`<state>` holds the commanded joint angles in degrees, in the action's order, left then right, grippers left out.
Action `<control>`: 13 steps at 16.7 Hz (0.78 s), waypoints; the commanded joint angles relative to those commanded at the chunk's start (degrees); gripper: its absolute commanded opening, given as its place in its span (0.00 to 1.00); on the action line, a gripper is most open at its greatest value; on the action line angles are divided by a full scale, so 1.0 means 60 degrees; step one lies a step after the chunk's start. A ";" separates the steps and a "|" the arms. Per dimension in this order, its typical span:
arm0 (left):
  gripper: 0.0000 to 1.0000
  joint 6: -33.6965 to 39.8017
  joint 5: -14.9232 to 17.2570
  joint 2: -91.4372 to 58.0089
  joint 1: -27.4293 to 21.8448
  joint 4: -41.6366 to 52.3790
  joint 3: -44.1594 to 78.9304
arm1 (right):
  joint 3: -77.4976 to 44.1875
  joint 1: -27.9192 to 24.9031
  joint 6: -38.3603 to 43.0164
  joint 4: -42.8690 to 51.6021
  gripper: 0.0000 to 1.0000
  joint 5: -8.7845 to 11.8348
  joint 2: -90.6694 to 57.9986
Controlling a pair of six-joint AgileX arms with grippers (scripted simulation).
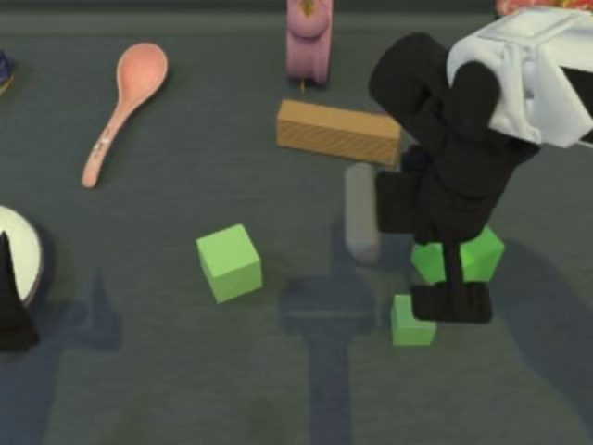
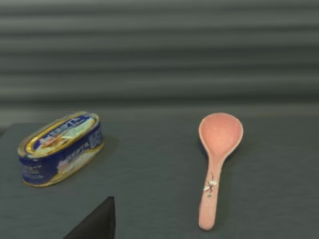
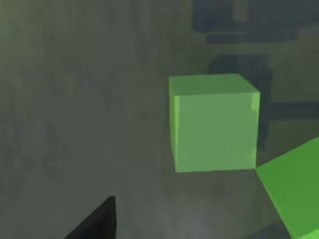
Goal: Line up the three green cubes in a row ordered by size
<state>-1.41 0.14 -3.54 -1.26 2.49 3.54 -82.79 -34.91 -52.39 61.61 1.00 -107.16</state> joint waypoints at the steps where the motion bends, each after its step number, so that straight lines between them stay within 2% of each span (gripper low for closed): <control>1: 1.00 -0.0151 0.0005 -0.0401 -0.0125 0.0266 0.0399 | 0.0275 0.0162 0.0154 -0.0278 1.00 0.0037 0.0394; 6: 1.00 -0.1291 -0.0013 -0.3922 -0.1015 0.2300 0.3488 | 0.2555 0.1436 0.1505 -0.2328 1.00 0.0270 0.3720; 13: 1.00 -0.3338 -0.0004 -1.1374 -0.2641 0.6230 0.8835 | 0.7699 0.3729 0.4633 -0.5917 1.00 0.0453 1.0490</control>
<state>-21.43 0.12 -71.79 -17.11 39.87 56.55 -36.60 -12.53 -24.59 26.10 3.72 -44.22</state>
